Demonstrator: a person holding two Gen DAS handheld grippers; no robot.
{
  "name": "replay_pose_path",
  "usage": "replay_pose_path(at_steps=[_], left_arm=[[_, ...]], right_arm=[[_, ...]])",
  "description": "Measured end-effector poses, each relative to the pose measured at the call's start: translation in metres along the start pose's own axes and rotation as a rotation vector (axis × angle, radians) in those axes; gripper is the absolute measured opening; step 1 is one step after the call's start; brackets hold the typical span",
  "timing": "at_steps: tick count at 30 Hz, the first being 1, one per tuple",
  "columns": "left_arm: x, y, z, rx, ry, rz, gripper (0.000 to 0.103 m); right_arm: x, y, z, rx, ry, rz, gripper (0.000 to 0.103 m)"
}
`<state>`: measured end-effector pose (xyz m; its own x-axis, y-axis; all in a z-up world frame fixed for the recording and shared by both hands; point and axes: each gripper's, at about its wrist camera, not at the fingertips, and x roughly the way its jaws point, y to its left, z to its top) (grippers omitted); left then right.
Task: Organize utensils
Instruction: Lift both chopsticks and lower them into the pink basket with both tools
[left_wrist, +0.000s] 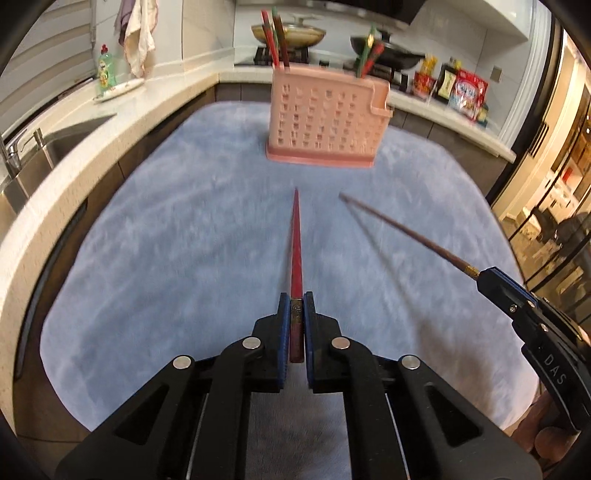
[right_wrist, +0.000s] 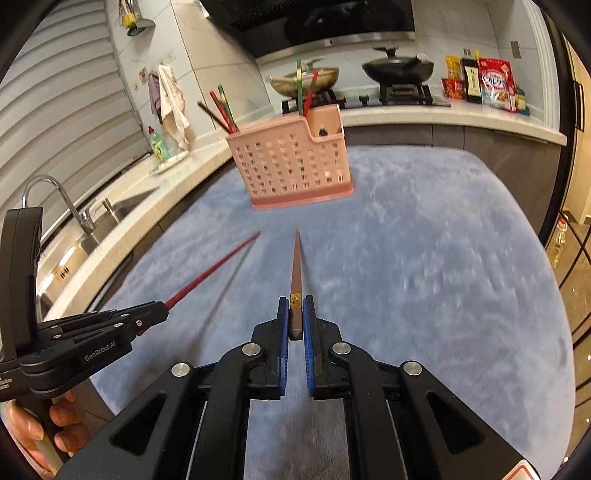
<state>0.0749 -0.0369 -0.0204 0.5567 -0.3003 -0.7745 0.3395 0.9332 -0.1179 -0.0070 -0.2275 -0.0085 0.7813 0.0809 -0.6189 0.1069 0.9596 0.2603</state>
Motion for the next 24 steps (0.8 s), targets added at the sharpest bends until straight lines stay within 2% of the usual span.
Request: replay_pose_path(at_steps=[12,24], left_arm=[[-0.026,0.007,0.085,-0.028,-0.138,0.0,0.007],[-0.037,0.009,0.169,-0.048,-0.233,-0.005,0.007]], right_arm=[[-0.001,-0.005,0.083,0.002,-0.112,0.015,0.007],[-0.002,-0.002,0.166,-0.006,-0.212,0.054,0.007]])
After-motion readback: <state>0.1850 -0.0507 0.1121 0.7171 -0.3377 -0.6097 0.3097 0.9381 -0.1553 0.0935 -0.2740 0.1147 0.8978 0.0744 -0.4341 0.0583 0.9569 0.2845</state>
